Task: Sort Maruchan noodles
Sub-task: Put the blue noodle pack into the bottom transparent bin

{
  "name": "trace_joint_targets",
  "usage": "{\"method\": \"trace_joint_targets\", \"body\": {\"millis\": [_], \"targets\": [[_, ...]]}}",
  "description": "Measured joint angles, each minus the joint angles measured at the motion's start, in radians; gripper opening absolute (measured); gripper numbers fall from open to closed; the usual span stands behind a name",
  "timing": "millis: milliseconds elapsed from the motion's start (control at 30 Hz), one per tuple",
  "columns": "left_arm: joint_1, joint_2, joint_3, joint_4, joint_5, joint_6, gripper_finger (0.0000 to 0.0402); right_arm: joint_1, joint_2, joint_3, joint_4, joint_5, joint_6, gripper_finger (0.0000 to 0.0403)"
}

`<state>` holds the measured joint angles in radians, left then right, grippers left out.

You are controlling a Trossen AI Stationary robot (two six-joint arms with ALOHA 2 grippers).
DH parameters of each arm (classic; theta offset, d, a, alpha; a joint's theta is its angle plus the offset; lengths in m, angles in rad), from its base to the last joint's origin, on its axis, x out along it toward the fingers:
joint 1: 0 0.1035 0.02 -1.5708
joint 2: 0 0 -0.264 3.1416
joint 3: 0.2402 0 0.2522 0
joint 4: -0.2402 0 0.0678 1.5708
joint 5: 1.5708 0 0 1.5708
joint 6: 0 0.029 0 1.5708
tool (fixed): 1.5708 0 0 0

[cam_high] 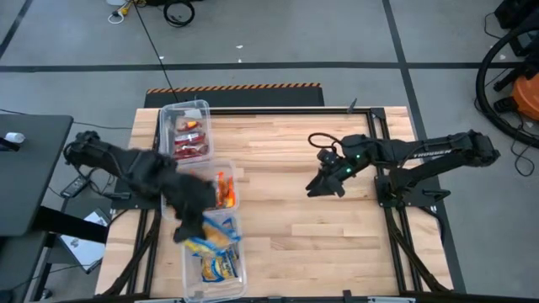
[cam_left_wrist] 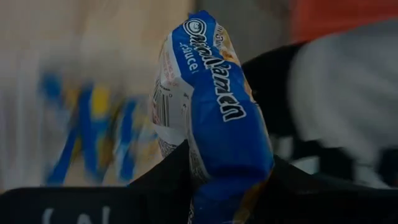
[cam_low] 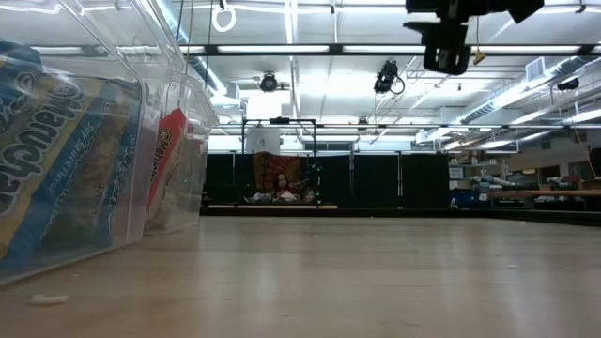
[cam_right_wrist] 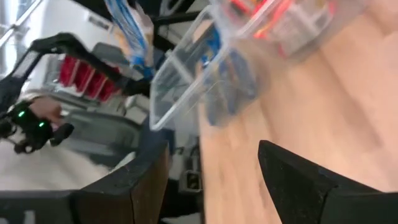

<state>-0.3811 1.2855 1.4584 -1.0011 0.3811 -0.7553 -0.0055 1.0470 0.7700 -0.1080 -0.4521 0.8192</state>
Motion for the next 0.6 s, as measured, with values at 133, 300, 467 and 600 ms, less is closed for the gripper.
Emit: {"method": "trace_joint_targets", "body": {"millis": [133,300,467,600], "targets": [[-0.135,0.063,-0.001,-0.150,-0.125,-0.131,0.0125,-0.021,0.000,0.000,0.012,0.046,-0.028,0.0252],[-0.222,0.163,-0.001,-0.117,-0.187,-0.214,0.0124,-0.041,0.000,0.000,0.017,0.051,-0.060,0.0250],[-0.259,0.267,-0.001,-0.165,-0.143,-0.262,0.0124,-0.047,0.000,0.000,0.017,0.051,-0.061,0.0250],[-0.246,0.316,-0.001,-0.179,-0.173,-0.287,0.0123,-0.038,0.000,0.000,0.017,0.051,-0.059,0.0249]]}}
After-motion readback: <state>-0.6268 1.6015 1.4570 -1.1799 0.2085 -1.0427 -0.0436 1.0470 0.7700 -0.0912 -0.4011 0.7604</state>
